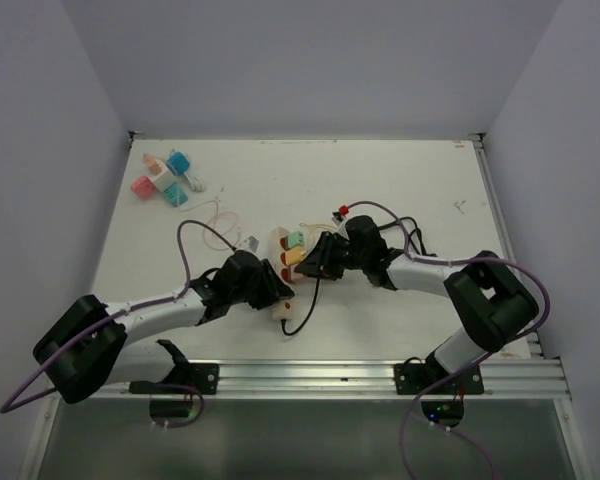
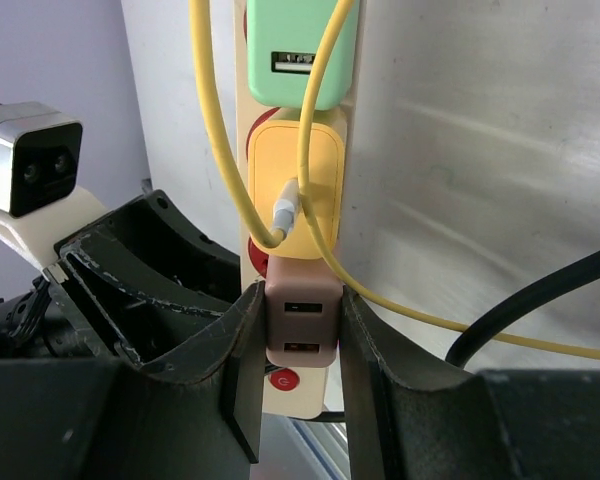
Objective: Pull the plug off the socket
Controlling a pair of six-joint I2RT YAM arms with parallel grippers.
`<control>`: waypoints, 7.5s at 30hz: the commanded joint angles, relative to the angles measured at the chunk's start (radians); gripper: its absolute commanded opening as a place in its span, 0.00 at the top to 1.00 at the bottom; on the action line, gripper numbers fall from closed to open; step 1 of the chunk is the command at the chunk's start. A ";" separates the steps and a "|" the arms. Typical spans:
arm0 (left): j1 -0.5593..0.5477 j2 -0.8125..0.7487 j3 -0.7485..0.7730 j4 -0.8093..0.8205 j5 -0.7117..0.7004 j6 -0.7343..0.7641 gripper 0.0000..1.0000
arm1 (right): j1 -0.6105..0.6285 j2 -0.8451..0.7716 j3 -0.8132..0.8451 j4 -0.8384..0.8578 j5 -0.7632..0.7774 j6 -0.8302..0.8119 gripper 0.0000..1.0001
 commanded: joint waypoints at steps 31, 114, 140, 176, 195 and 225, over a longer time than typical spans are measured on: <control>0.149 0.295 0.176 -0.287 -0.307 0.132 1.00 | -0.200 -0.071 0.126 -0.234 -0.055 -0.177 1.00; 0.148 -0.170 0.039 -0.023 0.026 0.323 1.00 | 0.081 0.004 0.209 0.037 0.256 -0.051 0.19; 0.145 -0.173 -0.005 0.023 0.063 0.313 0.79 | 0.121 0.201 0.262 0.105 0.198 -0.074 0.97; 0.137 0.010 -0.004 0.141 0.047 0.236 0.77 | 0.147 0.104 0.187 0.183 0.172 -0.011 1.00; 0.140 -0.044 -0.083 -0.029 -0.147 0.093 1.00 | 0.142 -0.031 0.135 0.114 0.215 -0.025 1.00; 0.171 -0.130 0.041 -0.083 -0.160 0.219 1.00 | -0.195 -0.321 -0.136 -0.085 0.147 -0.125 1.00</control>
